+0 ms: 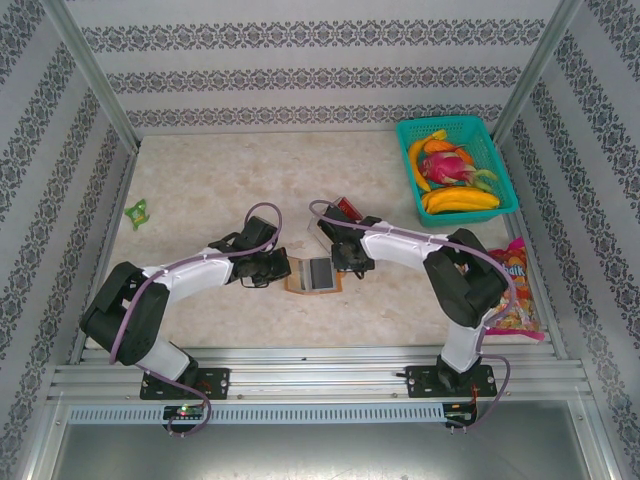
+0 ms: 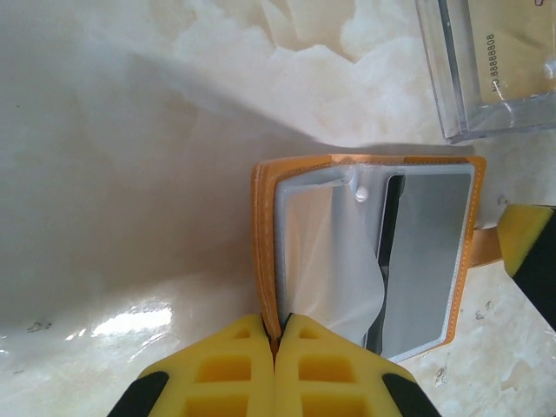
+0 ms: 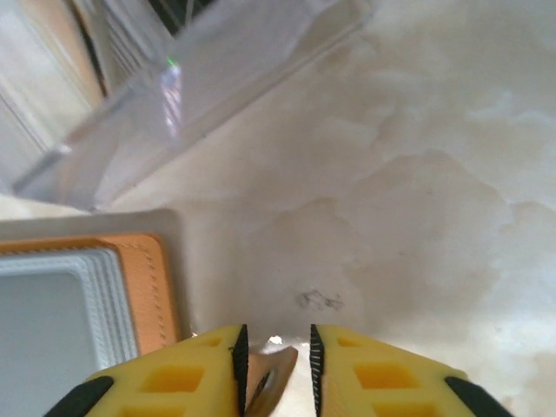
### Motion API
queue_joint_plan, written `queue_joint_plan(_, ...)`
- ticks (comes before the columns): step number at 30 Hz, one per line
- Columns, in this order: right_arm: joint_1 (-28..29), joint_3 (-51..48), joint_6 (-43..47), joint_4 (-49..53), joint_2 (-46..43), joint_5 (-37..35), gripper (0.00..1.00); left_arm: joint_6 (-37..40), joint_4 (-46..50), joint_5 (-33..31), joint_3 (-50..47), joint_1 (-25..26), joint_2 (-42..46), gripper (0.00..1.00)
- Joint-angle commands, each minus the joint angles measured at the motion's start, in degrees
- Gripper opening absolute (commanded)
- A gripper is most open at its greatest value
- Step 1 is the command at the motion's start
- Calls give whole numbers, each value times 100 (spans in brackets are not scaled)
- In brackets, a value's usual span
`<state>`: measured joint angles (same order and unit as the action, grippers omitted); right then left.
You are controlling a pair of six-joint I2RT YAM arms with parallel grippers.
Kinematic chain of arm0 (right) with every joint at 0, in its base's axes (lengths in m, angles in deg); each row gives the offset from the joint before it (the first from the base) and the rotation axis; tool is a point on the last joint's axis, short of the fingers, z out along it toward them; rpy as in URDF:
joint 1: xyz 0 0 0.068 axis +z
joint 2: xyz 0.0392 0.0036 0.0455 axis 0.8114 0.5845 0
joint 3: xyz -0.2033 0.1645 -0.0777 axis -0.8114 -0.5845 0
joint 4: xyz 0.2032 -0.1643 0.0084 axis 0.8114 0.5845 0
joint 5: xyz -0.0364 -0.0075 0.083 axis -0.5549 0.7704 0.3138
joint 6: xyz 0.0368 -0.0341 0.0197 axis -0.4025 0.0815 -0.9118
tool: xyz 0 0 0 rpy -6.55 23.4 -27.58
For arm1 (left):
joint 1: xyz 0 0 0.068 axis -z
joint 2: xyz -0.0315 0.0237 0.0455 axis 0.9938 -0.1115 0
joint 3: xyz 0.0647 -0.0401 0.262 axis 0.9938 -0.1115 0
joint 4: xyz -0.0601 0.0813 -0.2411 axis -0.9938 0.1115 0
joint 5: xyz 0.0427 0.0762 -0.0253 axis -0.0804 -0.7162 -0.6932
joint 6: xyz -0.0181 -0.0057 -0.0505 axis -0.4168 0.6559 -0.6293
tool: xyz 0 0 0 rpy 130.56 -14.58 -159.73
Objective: Put the credit cards into the card holder
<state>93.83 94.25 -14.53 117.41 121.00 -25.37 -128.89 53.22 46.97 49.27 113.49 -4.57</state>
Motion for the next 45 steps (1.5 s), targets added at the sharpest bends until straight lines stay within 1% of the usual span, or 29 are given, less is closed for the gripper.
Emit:
queue_joint_plan(1,-152,-272,36,33,-403,-5,20,274,598,-199,182,-55,116,0)
queue_joint_plan(5,-334,-665,48,-501,-620,701,2,398,841,-282,378,-29,99,0)
queue_joint_plan(6,-408,-788,25,-722,-671,990,0,434,974,-361,468,-1,89,0)
queue_joint_plan(9,-590,-1173,-147,-1501,-823,1822,0,620,1496,-653,896,197,-32,0)
queue_joint_plan(12,-696,-1508,-333,-2149,-1014,2237,0,798,2286,-1143,1561,526,-334,2)
queue_joint_plan(13,-715,-1564,-376,-2243,-1066,2288,0,847,2493,-1271,1768,641,-451,5)
queue_joint_plan(14,-731,-1608,-404,-2334,-1103,2329,0,853,2671,-1373,2000,756,-599,10)
queue_joint_plan(15,-747,-1647,-412,-2408,-1123,2388,0,866,2796,-1396,2187,871,-746,12)
queue_joint_plan(16,-768,-1673,-426,-2434,-1139,2402,0,883,2822,-1353,2330,967,-853,12)
queue_joint_plan(17,-778,-1723,-452,-2489,-1158,2427,0,875,2830,-1303,2475,1082,-992,15)
queue_joint_plan(19,-830,-1835,-532,-2627,-1198,2495,0,805,2731,-1131,2683,1225,-1222,27)
queue_joint_plan(21,-894,-1982,-657,-2804,-1234,2538,0,702,2387,-769,2735,1312,-1406,30)
queue_joint_plan(23,-959,-2100,-760,-2930,-1239,2596,0,505,1759,-189,2617,1318,-1608,36)
queue_joint_plan(24,-978,-2133,-770,-2945,-1234,2605,0,404,1513,50,2582,1310,-1712,36)
queue_joint_plan(27,-1067,-2137,-733,-2768,-1229,2547,0,242,912,448,2415,1282,-1805,38)
queue_joint_plan(28,-1090,-2133,-707,-2739,-1237,2523,0,179,652,683,2318,1231,-1810,41)
queue_joint_plan(29,-1113,-2125,-679,-2688,-1260,2493,0,78,311,1053,2189,1140,-1809,44)
queue_joint_plan(30,-1135,-2110,-643,-2630,-1269,2473,0,-81,49,1283,2063,1031,-1785,44)
queue_joint_plan(32,-1171,-2040,-568,-2496,-1277,2483,0,-208,-231,1230,1745,875,-1537,45)
queue_joint_plan(35,-1182,-1961,-475,-2381,-1313,2464,0,-141,-325,963,1346,633,-933,44)
queue_joint_plan(38,-1182,-1892,-415,-2348,-1301,2503,0,147,20,542,1175,470,-443,46)
queue_joint_plan(42,-1186,-1788,-419,-2338,-1213,2560,1,488,635,375,1288,362,-565,45)
queue_joint_plan(45,-1186,-1725,-411,-2304,-1168,2589,1,573,826,218,1291,360,-730,40)
